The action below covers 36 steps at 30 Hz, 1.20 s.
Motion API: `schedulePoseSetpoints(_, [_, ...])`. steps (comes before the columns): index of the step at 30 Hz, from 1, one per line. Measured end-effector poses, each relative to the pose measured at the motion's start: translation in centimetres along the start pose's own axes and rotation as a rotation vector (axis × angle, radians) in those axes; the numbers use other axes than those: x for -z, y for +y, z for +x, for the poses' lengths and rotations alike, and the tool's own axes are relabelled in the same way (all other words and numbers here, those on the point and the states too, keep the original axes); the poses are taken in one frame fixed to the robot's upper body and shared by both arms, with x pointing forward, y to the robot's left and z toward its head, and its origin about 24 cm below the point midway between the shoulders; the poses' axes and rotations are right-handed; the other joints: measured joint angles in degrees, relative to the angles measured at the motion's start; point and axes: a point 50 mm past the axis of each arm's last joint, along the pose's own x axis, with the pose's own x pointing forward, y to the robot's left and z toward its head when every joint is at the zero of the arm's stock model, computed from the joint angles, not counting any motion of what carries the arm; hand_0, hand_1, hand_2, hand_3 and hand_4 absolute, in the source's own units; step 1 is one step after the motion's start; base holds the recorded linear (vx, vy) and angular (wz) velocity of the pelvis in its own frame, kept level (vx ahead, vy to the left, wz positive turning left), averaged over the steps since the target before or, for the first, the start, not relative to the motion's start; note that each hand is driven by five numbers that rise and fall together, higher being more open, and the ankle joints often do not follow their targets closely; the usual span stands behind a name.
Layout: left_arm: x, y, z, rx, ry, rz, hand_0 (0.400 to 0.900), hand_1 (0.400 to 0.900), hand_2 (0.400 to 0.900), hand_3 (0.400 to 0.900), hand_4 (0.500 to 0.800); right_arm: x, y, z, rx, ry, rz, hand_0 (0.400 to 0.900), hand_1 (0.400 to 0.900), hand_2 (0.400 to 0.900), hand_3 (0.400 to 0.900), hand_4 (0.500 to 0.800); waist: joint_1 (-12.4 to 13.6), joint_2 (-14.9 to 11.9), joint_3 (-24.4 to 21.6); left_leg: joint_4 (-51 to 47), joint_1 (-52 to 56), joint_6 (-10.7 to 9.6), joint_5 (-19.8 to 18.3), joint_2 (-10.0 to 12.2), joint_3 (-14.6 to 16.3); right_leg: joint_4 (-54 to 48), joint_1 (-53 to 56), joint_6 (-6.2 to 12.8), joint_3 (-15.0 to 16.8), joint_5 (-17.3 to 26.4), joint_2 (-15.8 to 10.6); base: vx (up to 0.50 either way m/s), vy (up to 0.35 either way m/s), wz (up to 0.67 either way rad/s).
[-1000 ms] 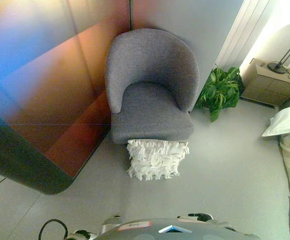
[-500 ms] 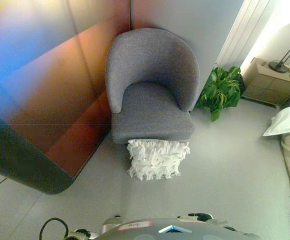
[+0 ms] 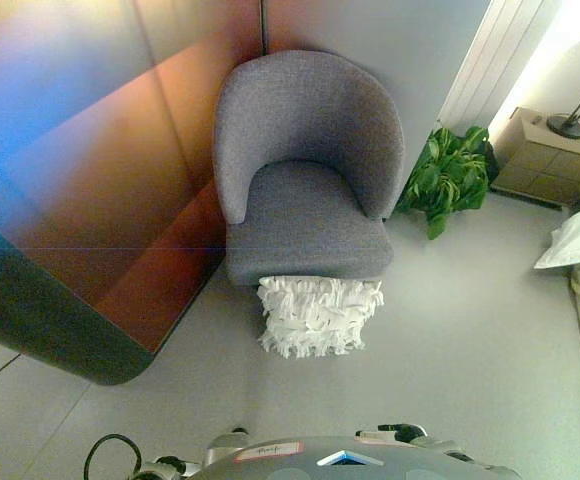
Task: Pick up the pillow and put it on the sofa.
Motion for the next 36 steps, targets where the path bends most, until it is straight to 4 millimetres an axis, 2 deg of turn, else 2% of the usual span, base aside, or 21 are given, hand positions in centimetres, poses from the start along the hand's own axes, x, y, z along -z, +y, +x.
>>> schedulePoseSetpoints(6, [-0.2, 0.0, 0.0, -0.001, 0.004, 0.001, 0.900, 0.900, 0.900, 0.900, 0.800, -0.2, 0.0, 0.0, 0.000, -0.010, 0.003, 0.900, 0.900, 0.900, 0.900, 0.800, -0.1, -0.1, 0.6, 0.0, 0.3, -0.1, -0.1, 0.2, 0.5, 0.0, -0.1, 0.00, 0.5, 0.0, 0.2, 0.03, -0.100, -0.17])
schedulePoseSetpoints(9, [0.0, 0.1, 0.0, -0.002, 0.018, 0.001, 0.900, 0.900, 0.900, 0.900, 0.800, -0.8, -0.1, 0.0, -0.003, -0.028, -0.001, 0.900, 0.900, 0.900, 0.900, 0.800, -1.4, 0.0, 1.4, 0.5, 0.4, -0.5, -0.2, 0.9, 0.9, 0.4, -0.3, -0.18, 1.1, -0.1, 0.7, 0.01, -0.159, -0.32])
schedulePoseSetpoints(11, [-0.3, 0.4, 0.0, -0.017, 0.019, -0.002, 0.900, 0.900, 0.900, 0.900, 0.800, -2.0, -0.2, -0.1, -0.003, -0.061, -0.014, 0.900, 0.900, 0.900, 0.900, 0.800, -1.2, 0.0, 3.5, 5.8, -1.1, -3.0, -1.8, 2.8, 0.9, 2.9, -1.7, -1.20, 2.0, -1.5, 1.3, 0.04, -0.121, -0.56])
schedulePoseSetpoints(12, [-0.7, 0.8, -0.1, -0.028, 0.013, -0.007, 0.900, 0.900, 0.900, 0.900, 0.800, -2.6, -0.2, -0.2, -0.008, -0.079, -0.034, 0.900, 0.900, 0.900, 0.900, 0.800, -1.1, -0.7, 4.1, 9.5, -3.0, -3.6, -1.8, 3.0, -0.6, 3.7, -2.6, -1.53, 2.6, -1.8, 1.1, 0.09, -0.037, -0.64])
schedulePoseSetpoints(13, [-1.0, 1.1, -0.1, -0.034, 0.008, -0.028, 0.900, 0.900, 0.900, 0.900, 0.800, -3.2, -0.2, -0.2, -0.008, -0.094, -0.053, 0.900, 0.900, 0.900, 0.900, 0.800, -0.5, -1.6, 5.1, 16.1, -6.2, -4.4, -1.5, 3.4, -3.9, 5.0, -3.7, -2.15, 3.2, -1.9, 0.5, 0.12, 0.037, -0.57])
schedulePoseSetpoints(15, [-1.4, 0.7, -0.2, -0.014, 0.003, -0.048, 0.900, 0.900, 0.900, 0.900, 0.800, -3.8, -0.9, -0.3, 0.015, -0.100, -0.090, 0.900, 0.900, 0.900, 0.900, 0.800, 0.9, -1.6, 6.2, 25.4, -11.1, -5.9, -1.1, 4.4, -7.2, 4.5, -3.8, -3.88, 6.1, -1.0, 0.4, 0.17, 0.121, -0.38])
schedulePoseSetpoints(18, [-0.8, -1.6, -0.2, 0.066, 0.038, -0.062, 0.900, 0.900, 0.900, 0.900, 0.800, -3.7, -2.9, -0.5, 0.063, -0.093, -0.108, 0.900, 0.900, 0.900, 0.900, 0.800, 0.6, 2.2, 6.7, 18.6, -11.1, -5.5, -1.4, 6.4, -6.7, 4.5, -3.9, -4.07, 4.3, -0.8, 1.1, 0.26, 0.179, -0.17])
schedulePoseSetpoints(20, [-0.5, -2.2, -0.3, 0.098, 0.061, -0.069, 0.900, 0.900, 0.900, 0.900, 0.800, -3.4, -3.5, -0.5, 0.074, -0.079, -0.106, 0.900, 0.900, 0.900, 0.900, 0.800, 0.6, 2.9, 6.8, 11.5, -11.1, -5.1, -0.8, 6.5, -6.6, 3.7, -3.6, -3.78, 3.3, -0.8, 1.1, 0.31, 0.156, -0.05])
schedulePoseSetpoints(22, [-0.1, -3.6, -0.4, 0.139, 0.082, -0.066, 0.900, 0.900, 0.900, 0.900, 0.800, -2.4, -4.4, -0.5, 0.083, -0.052, -0.105, 0.900, 0.900, 0.900, 0.900, 0.800, 0.6, 5.7, 6.6, 5.8, -8.9, -3.7, 1.4, 7.4, -6.9, 1.0, -1.0, -1.37, 3.4, 0.1, 2.6, 0.31, 0.166, -0.07])
schedulePoseSetpoints(24, [0.7, -3.6, -0.3, 0.144, 0.101, -0.068, 0.900, 0.900, 0.900, 0.900, 0.800, -1.6, -3.3, -0.3, 0.054, -0.028, -0.104, 0.900, 0.900, 0.900, 0.900, 0.800, 2.1, 4.3, 6.2, 5.9, -7.4, -3.3, 0.4, 5.8, -5.1, -0.1, 1.2, -1.04, 5.3, -0.1, 1.4, 0.32, 0.195, -0.13])
schedulePoseSetpoints(26, [0.2, -2.9, -0.2, 0.127, 0.079, -0.071, 0.900, 0.900, 0.900, 0.900, 0.800, -1.7, -2.6, -0.3, 0.042, -0.033, -0.107, 0.900, 0.900, 0.900, 0.900, 0.800, 2.1, 2.5, 6.3, 5.1, -6.0, -2.6, 0.8, 3.9, -5.2, 0.7, 1.3, 0.54, 5.2, -1.1, -0.4, 0.31, 0.193, -0.16])
schedulePoseSetpoints(29, [-0.2, -2.5, -0.3, 0.121, 0.062, -0.091, 0.900, 0.900, 0.900, 0.900, 0.800, -2.0, -2.5, -0.3, 0.050, -0.040, -0.136, 0.900, 0.900, 0.900, 0.900, 0.800, 2.1, 1.9, 6.1, 4.5, -4.7, -2.7, 0.3, 2.7, -4.9, 0.0, 2.5, 1.07, 5.4, -1.5, -1.3, 0.34, 0.215, -0.05])
schedulePoseSetpoints(34, [-1.3, -1.9, -0.4, 0.104, 0.048, -0.090, 0.900, 0.900, 0.900, 0.900, 0.800, -2.8, -1.9, -0.3, 0.053, -0.053, -0.166, 0.900, 0.900, 0.900, 0.900, 0.800, 2.2, 2.0, 6.3, 9.2, -6.3, -2.8, -3.0, 2.6, -4.3, 0.2, 3.6, 1.21, 5.1, -2.5, -2.0, 0.29, 0.163, 0.08])
schedulePoseSetpoints(36, [-1.7, -1.7, -0.4, 0.100, 0.042, -0.089, 0.900, 0.900, 0.900, 0.900, 0.800, -3.0, -1.9, -0.3, 0.057, -0.052, -0.173, 0.900, 0.900, 0.900, 0.900, 0.800, 3.0, 1.9, 6.3, 11.9, -7.7, -2.4, -4.9, 2.5, -4.5, 1.2, 3.6, 0.91, 4.9, -3.6, -2.4, 0.28, 0.161, 0.06])
